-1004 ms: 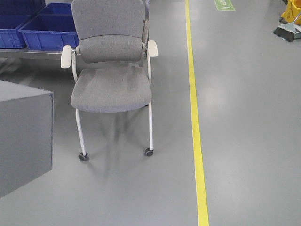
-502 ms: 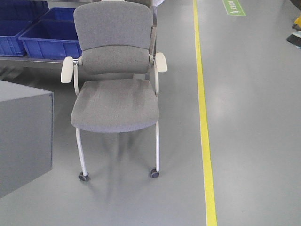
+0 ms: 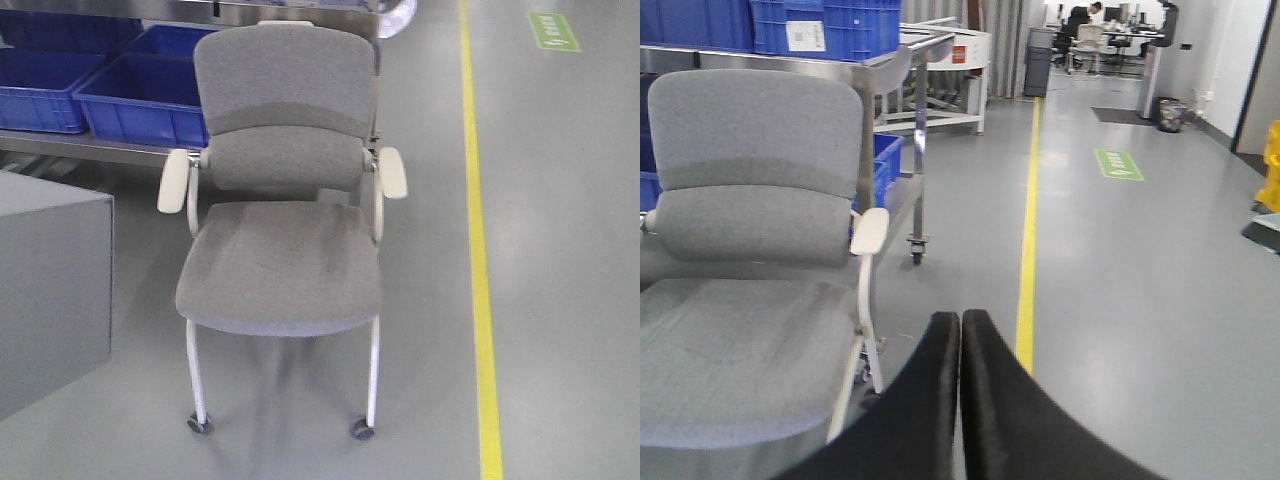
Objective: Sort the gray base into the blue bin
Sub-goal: 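Drive past the gray chair into the aisle of blue bins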
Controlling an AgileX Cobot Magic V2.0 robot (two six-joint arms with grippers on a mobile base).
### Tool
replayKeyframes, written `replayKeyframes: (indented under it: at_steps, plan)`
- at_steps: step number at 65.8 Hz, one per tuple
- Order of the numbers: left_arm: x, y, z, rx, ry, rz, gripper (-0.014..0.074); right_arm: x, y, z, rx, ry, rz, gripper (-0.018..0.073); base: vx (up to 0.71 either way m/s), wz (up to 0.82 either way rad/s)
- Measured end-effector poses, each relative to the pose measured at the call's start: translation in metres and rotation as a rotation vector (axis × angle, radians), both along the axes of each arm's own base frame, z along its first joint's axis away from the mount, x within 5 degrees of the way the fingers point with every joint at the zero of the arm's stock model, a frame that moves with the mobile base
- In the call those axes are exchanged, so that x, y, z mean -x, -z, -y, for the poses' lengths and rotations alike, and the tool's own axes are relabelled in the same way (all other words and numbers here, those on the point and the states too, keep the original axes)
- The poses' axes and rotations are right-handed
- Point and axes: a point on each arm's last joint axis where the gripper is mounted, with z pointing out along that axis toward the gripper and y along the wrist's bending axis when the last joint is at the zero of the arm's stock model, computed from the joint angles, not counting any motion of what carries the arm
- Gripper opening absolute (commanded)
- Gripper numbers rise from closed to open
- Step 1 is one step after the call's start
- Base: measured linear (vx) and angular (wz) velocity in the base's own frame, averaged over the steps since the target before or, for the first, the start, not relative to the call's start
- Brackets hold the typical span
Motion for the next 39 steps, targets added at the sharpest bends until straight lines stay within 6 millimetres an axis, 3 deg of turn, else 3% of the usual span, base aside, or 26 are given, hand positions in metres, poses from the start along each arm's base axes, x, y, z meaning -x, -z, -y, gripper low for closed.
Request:
replayKeyframes:
  at_steps: [17,39]
  plan:
    - [0.0,0.0,0.0,0.0,0.0,0.0,0.0125,0.0,0.0,0.0,0.0,0.0,0.0,-0.0009,0.32,0.44]
    - [0.0,0.0,0.0,0.0,0.0,0.0,0.0125,0.0,0.0,0.0,0.0,0.0,0.0,-0.0009,0.27,0.74]
